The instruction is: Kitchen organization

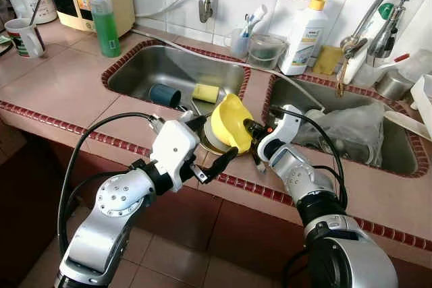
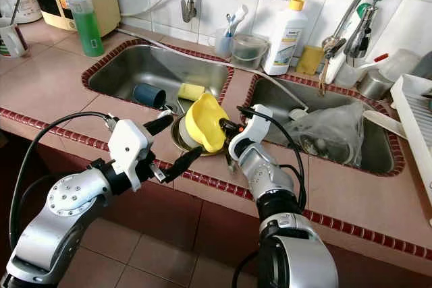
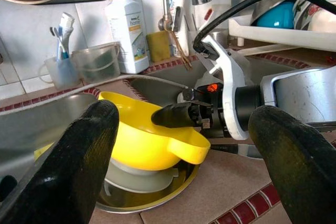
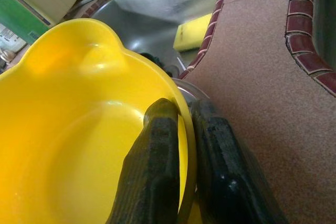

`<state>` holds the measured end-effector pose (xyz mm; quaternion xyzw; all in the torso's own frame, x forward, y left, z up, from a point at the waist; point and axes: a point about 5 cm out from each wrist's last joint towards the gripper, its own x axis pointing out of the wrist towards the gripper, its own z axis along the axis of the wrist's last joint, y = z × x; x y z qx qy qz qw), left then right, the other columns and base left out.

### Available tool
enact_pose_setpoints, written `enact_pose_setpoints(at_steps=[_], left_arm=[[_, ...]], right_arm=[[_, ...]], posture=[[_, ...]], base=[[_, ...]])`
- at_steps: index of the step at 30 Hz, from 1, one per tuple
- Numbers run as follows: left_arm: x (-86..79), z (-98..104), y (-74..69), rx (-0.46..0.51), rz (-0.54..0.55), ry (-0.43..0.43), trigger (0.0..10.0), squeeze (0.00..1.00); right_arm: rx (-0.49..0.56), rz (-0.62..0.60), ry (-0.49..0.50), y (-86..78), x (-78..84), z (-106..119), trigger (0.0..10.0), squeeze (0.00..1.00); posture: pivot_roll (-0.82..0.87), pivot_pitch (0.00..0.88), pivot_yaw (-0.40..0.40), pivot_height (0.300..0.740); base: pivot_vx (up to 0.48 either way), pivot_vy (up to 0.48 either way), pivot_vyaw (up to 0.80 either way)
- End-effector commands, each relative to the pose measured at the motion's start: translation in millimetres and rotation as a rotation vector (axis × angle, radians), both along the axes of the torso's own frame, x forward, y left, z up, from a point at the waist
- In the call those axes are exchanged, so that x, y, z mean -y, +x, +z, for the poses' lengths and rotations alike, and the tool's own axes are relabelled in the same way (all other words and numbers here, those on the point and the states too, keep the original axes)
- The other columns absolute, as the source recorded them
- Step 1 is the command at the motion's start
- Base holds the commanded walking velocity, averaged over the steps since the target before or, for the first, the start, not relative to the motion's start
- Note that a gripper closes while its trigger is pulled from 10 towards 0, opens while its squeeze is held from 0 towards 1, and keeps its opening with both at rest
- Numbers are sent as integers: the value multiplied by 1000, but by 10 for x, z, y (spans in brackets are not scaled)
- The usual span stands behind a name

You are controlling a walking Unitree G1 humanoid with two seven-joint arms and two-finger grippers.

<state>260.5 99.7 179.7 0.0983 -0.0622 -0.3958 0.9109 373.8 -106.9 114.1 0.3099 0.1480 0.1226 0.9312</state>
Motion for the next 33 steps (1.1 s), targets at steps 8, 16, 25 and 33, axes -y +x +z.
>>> enact_pose_setpoints(at_steps=[8,16,25,33], left_arm=[[26,33,-33,8,-11,0,10000,0],[29,38,-31,7,-12,-1,10000,0],[31,46,-30,6,-9,-3,10000,0],[33,45,-29,5,-6,-4,10000,0]], right_arm=[[38,-13,0,41,14,80,10000,0],[121,-2,121,56,30,201,10000,0],[192,40,229,52,22,308,10000,0],[199,40,231,46,31,303,10000,0]], posture=[[165,0,-86,740],[164,0,-83,740],[165,0,-84,740],[167,0,-86,740]], base=[[0,0,0],[0,0,0],[0,0,0],[0,0,0]])
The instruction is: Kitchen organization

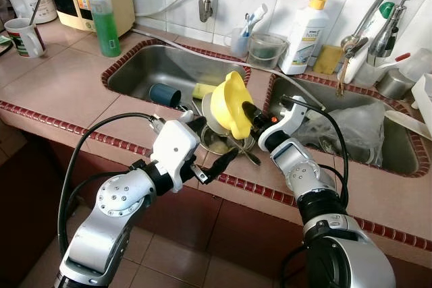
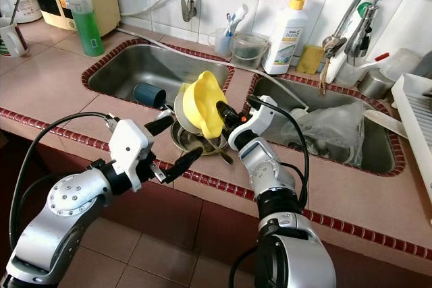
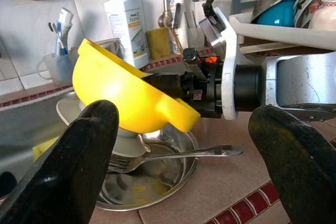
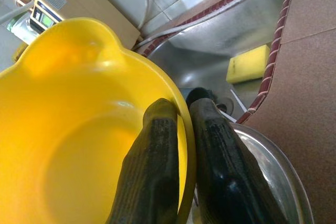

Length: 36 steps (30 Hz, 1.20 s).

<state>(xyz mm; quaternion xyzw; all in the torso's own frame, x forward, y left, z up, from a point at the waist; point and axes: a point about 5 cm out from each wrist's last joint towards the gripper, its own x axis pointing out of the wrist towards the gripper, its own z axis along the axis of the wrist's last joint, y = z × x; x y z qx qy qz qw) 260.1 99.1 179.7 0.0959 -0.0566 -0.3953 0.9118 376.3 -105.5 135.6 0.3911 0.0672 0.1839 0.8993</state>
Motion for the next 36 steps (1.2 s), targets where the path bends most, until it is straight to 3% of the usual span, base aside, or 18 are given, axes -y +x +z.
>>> enact_pose_setpoints(at_steps=[1,13,19,22,24,36], left_arm=[[27,45,-24,17,-8,-5,10000,0],[-65,67,72,-22,55,-73,10000,0],[-169,102,213,-45,169,-161,10000,0],[-270,142,336,-66,270,-250,10000,0],[-293,163,368,-59,285,-277,10000,0],[-288,127,407,-85,278,-285,10000,0]], right_arm=[[41,-11,26,20,47,91,10000,0],[220,-78,-53,10,156,280,10000,0],[331,-144,-214,0,240,376,10000,0],[440,-221,-368,-30,288,469,10000,0],[469,-265,-408,-47,310,498,10000,0],[538,-298,-463,-115,258,531,10000,0]], posture=[[167,0,-86,740],[159,0,-83,740],[152,0,-80,740],[149,0,-80,740],[149,0,-85,740],[141,0,-82,740]], base=[[0,0,0],[0,0,0],[0,0,0],[0,0,0],[0,0,0],[0,47,0]])
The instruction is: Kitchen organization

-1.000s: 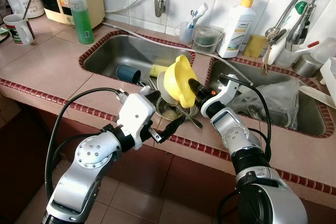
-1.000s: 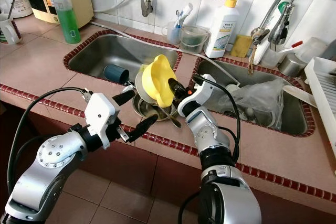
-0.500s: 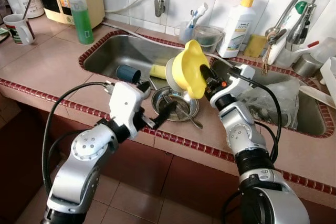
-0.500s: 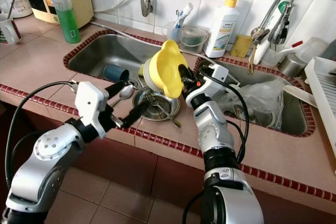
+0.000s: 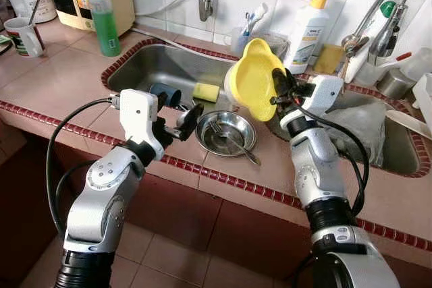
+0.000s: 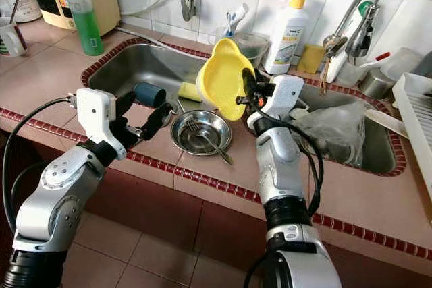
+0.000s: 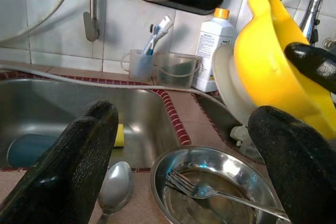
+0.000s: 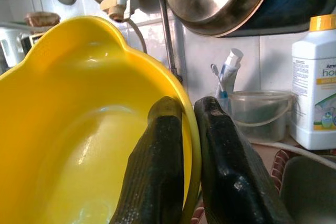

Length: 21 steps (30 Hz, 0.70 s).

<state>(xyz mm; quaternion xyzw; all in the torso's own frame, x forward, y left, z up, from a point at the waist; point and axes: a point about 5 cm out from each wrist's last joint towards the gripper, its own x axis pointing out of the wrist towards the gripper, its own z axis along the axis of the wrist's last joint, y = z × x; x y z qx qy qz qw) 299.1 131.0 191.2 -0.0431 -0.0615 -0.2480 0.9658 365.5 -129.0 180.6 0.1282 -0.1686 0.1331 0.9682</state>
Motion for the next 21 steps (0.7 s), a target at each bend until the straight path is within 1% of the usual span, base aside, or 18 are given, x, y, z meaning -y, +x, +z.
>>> enact_pose_setpoints(at_steps=[1,3,8,17,21], left_arm=[[33,10,17,-5,-21,-1,10000,0],[45,9,22,2,-26,7,10000,0],[61,10,27,3,-37,3,10000,0],[88,-6,26,-4,-58,6,10000,0],[102,-16,27,-5,-65,12,10000,0]], right_arm=[[41,-19,-7,-8,20,80,10000,0],[48,-18,-27,-18,8,72,10000,0],[52,-23,-28,-23,0,79,10000,0],[57,-25,-43,-37,-11,70,10000,0],[58,-28,-46,-42,-10,66,10000,0]], posture=[[141,0,-82,740],[141,0,-81,740],[139,0,-80,740],[135,0,-80,740],[129,0,-77,740]], base=[[0,0,0],[0,0,0],[0,0,0],[0,303,0],[0,480,0]])
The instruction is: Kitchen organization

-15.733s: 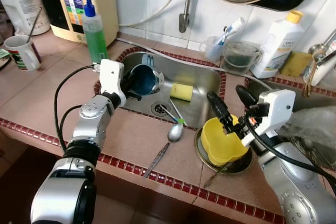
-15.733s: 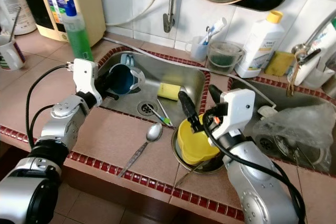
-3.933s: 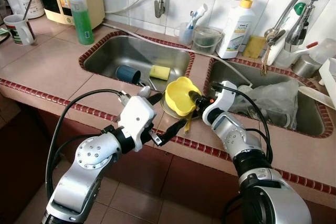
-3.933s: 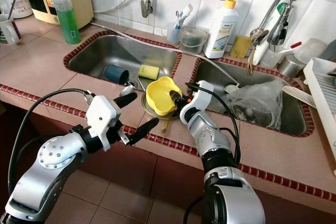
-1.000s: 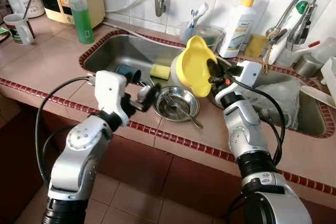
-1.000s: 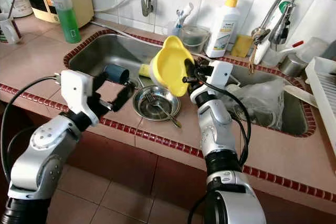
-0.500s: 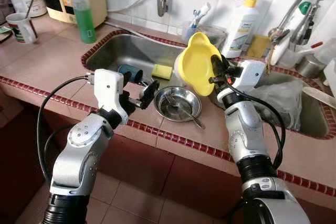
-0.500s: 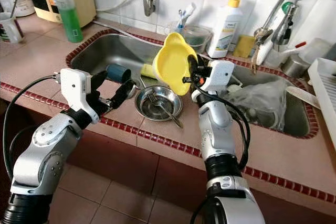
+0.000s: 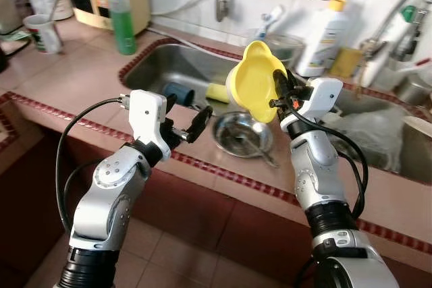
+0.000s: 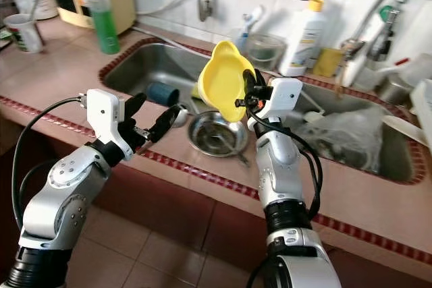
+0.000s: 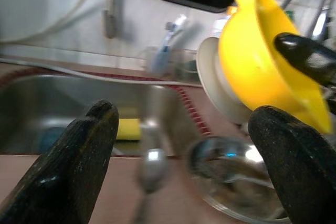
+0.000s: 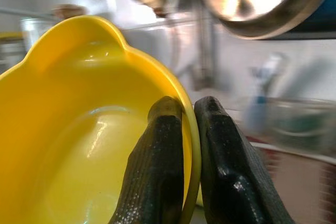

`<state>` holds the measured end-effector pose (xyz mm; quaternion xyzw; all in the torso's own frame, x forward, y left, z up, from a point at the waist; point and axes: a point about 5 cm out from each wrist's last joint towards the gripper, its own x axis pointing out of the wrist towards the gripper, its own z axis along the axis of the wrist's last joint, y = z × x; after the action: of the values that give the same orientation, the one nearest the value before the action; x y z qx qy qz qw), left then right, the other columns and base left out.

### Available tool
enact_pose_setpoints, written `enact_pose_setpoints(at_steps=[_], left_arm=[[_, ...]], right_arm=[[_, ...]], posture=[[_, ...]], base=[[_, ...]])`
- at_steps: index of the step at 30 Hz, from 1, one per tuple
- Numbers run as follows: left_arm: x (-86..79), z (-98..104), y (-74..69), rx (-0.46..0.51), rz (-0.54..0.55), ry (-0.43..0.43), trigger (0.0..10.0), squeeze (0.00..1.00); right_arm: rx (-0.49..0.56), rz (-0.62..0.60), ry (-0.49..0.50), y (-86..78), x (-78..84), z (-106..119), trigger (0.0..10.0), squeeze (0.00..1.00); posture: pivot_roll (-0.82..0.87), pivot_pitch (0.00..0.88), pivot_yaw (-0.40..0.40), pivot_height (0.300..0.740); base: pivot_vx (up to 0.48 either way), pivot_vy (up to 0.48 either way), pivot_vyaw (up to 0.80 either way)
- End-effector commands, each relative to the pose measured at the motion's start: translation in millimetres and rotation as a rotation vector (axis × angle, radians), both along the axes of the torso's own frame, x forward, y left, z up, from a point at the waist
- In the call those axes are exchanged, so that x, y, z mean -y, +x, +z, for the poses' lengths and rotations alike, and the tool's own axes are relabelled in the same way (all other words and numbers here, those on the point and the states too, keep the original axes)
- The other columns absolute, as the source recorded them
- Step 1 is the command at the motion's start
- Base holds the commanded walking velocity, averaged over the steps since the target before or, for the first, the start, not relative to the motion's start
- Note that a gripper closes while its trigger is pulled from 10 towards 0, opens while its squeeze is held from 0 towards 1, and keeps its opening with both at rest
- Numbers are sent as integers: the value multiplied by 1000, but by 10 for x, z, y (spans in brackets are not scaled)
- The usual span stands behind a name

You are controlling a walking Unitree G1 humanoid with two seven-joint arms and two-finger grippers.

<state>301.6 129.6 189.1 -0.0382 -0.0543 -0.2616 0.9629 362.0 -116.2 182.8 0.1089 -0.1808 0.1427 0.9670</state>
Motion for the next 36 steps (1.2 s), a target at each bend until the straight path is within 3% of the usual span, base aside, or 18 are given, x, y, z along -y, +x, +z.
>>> enact_pose_setpoints(at_steps=[1,14,36], left_arm=[[95,3,2,4,-40,0,10000,0],[100,-3,-1,1,-43,5,10000,0],[150,1,-56,50,-100,84,10000,0]], right_arm=[[27,-37,-8,-9,118,42,10000,0],[25,-41,-16,-27,117,29,10000,0],[24,-46,-29,-10,120,37,10000,0]], posture=[[129,0,-77,740],[125,0,-75,740],[129,0,-77,740]], base=[[0,480,0],[0,466,0],[0,0,0]])
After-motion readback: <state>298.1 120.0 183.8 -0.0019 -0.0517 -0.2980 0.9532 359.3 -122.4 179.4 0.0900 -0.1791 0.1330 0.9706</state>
